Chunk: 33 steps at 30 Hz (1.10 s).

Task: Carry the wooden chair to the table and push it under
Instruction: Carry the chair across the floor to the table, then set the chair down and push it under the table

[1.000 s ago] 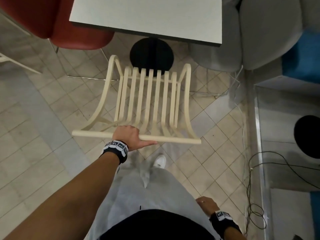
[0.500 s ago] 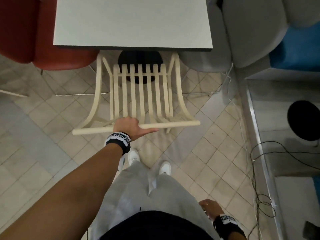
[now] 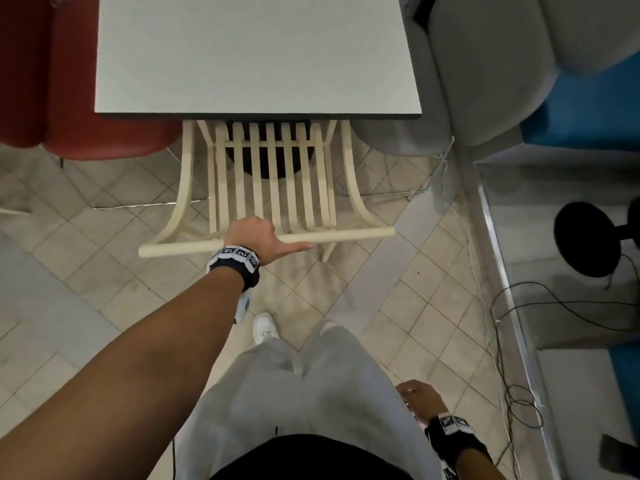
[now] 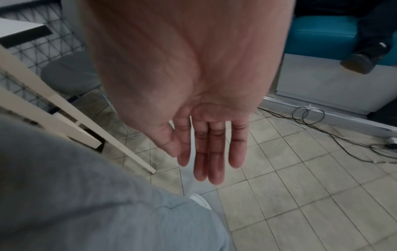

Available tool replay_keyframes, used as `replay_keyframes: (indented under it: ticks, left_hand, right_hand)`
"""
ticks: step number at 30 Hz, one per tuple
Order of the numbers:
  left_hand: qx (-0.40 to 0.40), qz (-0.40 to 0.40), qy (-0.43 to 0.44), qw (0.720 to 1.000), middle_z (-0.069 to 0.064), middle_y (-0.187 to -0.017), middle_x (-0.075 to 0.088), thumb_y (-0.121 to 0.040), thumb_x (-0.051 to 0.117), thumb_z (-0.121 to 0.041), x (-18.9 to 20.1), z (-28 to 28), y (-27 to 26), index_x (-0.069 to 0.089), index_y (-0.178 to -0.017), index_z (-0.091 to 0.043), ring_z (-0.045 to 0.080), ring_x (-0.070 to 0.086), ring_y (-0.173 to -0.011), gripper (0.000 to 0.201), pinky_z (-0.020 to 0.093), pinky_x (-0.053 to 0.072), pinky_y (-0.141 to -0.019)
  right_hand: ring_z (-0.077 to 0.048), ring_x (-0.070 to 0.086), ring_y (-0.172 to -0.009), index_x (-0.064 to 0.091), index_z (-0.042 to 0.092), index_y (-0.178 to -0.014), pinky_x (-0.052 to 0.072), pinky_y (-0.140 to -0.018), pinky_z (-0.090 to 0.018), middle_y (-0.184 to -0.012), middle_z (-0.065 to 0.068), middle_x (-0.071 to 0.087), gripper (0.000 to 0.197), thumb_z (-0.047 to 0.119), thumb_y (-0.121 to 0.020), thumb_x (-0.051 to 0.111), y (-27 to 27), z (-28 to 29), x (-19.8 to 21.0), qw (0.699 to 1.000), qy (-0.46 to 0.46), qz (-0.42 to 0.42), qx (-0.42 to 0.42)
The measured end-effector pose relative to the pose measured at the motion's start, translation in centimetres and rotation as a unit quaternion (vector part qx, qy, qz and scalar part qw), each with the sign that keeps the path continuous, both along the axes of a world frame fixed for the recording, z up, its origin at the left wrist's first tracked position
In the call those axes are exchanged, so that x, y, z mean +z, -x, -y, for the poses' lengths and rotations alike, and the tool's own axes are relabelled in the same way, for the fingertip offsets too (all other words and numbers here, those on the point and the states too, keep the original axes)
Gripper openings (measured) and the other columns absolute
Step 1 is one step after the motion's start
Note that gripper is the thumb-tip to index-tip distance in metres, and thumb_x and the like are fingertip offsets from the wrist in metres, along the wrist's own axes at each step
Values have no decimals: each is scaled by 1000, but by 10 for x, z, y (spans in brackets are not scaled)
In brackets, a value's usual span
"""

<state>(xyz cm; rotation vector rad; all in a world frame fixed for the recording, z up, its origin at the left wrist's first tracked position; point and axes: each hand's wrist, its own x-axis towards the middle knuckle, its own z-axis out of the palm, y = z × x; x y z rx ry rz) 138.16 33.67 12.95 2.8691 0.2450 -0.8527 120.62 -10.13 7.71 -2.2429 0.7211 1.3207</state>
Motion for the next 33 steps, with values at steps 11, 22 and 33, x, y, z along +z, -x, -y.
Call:
replay_keyframes:
  ticks: [11,22,33]
  left_hand:
    - [66,28,18,997,1,-70,69,-57,24,-113,5,-2,-17,70,-79,-20,21,65,-67,106,35,58,-73]
    - [202,173,12,964,9,-102,81,-74,44,-94,7,-72,56,79,-108,-19,35,72,-100,91,52,50,-101]
    - [255,163,45,952,17,-102,73,-79,83,-58,16,-67,71,80,-105,-12,40,63,-105,53,51,52,-94]
  right_hand:
    - [-19,62,-84,63,28,-87,44,-69,-21,-97,-3,71,19,15,-90,50,-128,-40,23,953,-41,148,261]
    - [-21,44,-107,52,23,-121,41,-94,-37,-115,-1,53,48,48,-81,56,-302,-168,72,749,-19,464,473]
    - [-18,51,-91,64,27,-98,41,-85,-37,-87,6,65,43,61,-89,39,-315,-132,33,776,-56,395,488]
